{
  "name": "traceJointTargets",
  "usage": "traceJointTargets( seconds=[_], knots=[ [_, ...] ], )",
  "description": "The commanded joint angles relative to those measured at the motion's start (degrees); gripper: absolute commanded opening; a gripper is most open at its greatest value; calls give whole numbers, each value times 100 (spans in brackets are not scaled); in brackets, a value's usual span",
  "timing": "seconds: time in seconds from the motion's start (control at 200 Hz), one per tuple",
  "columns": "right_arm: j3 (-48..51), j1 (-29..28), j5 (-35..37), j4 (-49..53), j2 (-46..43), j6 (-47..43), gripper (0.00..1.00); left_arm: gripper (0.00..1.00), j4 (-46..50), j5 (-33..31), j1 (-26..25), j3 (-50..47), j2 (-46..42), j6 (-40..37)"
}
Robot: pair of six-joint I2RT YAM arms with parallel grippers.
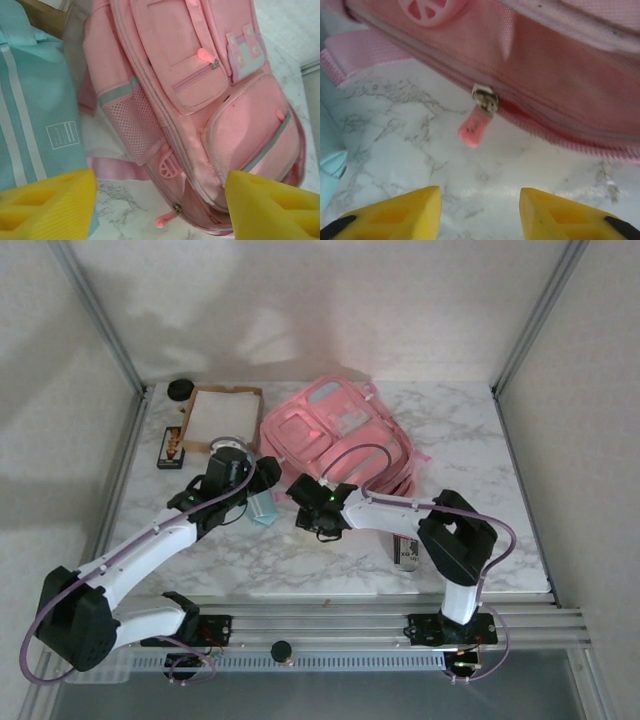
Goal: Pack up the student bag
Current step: Zip the student bag at the top-center of the table.
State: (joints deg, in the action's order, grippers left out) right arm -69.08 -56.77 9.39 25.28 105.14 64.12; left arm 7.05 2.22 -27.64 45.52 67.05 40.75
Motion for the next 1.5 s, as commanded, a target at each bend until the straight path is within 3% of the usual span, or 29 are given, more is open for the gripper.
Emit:
traceJointTargets(
  seconds=[0.0,0.145,0.275,0.706,0.886,1.081,1.492],
  knots=[
    [-209,83,359,-274,196,408,42,69,-317,60,74,-166,-152,226],
    [-457,173,570,-166,524,527,37,69,-535,81,100,-370,-253,404],
    [-460,297,336,-472,702,512,33,69,-568,127,123,-414,-262,444],
    [-23,404,77,-840,236,321,0,71,-764,525,119,-604,-281,935],
    [1,411,32,-631,-205,-166,0,70,-1096,802,112,-769,-95,1559],
    [173,470,-256,-570,-672,-626,0,63,-2406,1326,30,-1152,553,2685],
    [264,491,-443,-730,-921,-892,0,53,-3545,1281,-507,-776,2382,3568]
  ],
)
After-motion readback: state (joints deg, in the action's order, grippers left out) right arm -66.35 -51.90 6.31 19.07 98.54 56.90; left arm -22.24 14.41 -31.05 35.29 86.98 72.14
